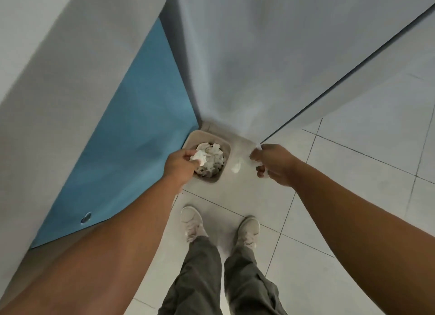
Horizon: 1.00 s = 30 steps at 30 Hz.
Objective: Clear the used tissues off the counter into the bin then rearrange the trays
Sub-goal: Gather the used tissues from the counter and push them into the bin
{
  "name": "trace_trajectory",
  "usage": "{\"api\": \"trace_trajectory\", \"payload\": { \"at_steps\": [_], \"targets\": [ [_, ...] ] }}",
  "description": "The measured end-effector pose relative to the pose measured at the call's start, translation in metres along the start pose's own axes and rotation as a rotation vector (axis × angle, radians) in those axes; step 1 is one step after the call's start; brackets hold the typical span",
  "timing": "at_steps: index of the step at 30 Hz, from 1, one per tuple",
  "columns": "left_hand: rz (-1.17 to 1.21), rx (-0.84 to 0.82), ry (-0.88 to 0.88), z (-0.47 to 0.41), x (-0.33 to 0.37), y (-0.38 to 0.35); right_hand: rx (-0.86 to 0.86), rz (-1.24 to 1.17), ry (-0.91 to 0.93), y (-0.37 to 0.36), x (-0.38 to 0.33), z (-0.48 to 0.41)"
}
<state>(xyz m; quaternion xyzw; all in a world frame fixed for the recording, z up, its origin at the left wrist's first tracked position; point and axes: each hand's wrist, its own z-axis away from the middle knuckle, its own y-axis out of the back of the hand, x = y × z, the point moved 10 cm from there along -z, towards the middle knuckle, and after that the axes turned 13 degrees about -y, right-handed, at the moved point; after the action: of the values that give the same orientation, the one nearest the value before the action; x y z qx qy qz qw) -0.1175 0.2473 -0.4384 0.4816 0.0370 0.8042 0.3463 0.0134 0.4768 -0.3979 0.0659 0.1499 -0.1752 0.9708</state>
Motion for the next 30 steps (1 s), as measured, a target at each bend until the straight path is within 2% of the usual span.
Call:
{"api": "trace_trajectory", "payload": {
  "at_steps": [5,9,14,17,20,24,30],
  "targets": [
    [-0.074,0.122,0.020,-0.059,-0.061,-0.016,-0.019,0.009,0.033,-0.015,0.031,-0.063],
    [-0.058,0.095,0.055,-0.091,-0.097,-0.042,0.008,-0.002,-0.002,-0.022,0.062,-0.106],
    [-0.032,0.050,0.125,-0.117,-0.119,-0.068,-0.037,-0.171,-0.087,-0.030,0.095,-0.136],
    [-0.097,-0.029,0.088,-0.124,-0.123,-0.080,-0.048,-0.173,-0.087,-0.035,0.101,-0.145],
    [-0.264,-0.062,0.030,-0.122,-0.120,-0.076,-0.046,-0.193,-0.070,-0.040,0.095,-0.148],
    [-0.428,-0.136,-0.052,-0.113,-0.122,-0.067,-0.020,-0.278,0.060,-0.047,0.065,-0.146],
    [-0.262,-0.042,0.052,-0.089,-0.157,-0.036,-0.108,-0.338,0.221,-0.086,0.012,-0.152]
  ]
}}
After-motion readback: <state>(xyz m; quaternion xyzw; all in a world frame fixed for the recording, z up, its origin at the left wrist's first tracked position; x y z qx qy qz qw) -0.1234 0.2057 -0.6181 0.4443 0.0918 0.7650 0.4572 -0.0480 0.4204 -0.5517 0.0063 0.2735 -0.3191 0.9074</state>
